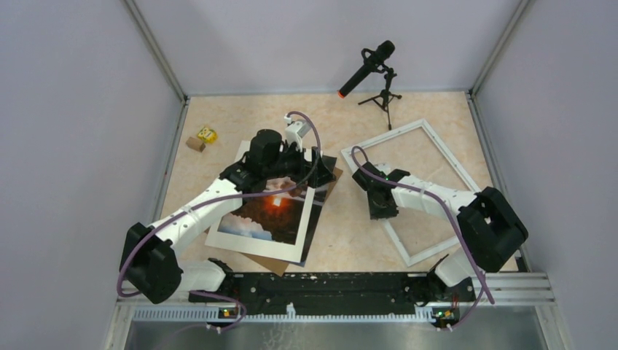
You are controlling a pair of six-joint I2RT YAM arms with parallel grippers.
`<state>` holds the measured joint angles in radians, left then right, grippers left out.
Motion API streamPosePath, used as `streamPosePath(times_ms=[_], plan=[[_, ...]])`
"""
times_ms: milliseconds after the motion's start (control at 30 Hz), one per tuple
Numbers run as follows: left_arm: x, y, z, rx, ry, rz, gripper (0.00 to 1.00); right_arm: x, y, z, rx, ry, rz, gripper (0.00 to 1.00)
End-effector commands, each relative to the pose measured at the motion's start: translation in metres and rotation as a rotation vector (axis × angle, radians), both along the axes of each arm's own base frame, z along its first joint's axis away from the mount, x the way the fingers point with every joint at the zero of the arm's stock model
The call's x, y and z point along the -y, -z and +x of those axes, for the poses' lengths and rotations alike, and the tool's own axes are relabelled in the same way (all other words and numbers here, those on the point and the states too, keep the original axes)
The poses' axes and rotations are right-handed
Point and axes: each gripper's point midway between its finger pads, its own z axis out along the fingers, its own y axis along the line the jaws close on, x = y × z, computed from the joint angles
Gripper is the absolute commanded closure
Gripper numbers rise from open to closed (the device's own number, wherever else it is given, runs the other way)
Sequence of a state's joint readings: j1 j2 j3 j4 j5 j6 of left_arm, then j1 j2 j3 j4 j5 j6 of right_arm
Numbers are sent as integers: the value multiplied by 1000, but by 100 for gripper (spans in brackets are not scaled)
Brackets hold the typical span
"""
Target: Put the photo into the frame
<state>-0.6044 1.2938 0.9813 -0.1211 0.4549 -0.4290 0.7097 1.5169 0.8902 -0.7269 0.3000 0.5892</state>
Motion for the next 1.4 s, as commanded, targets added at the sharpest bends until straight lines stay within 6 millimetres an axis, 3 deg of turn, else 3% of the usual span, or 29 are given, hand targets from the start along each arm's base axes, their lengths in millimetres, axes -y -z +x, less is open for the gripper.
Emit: streamPosePath(times_ms=[0, 133, 433, 767, 867, 967, 1133, 1367], plan=[[2, -20, -3, 43, 17, -55, 2, -7, 5, 2, 37, 39, 4, 72], [0, -17, 0, 51, 1, -44, 2, -3, 0, 8, 87, 96, -8, 88], [1, -16, 0, 45, 4, -41, 2, -16, -13, 34, 164, 126, 17, 100], [2, -18, -1, 46, 15, -51, 2, -48, -25, 68, 200, 170, 127, 95], [1, -16, 0, 45, 10, -47, 2, -50, -26, 73, 199, 185, 134, 87], [0, -11, 3, 38, -2, -34, 2, -56, -30, 72, 184, 159, 162, 69], [3, -6, 2, 24, 11, -37, 2, -75, -55, 64, 187, 80, 262, 45], [-2, 0, 10, 51, -26, -4, 2, -77, -83, 40, 207, 14, 382, 24]])
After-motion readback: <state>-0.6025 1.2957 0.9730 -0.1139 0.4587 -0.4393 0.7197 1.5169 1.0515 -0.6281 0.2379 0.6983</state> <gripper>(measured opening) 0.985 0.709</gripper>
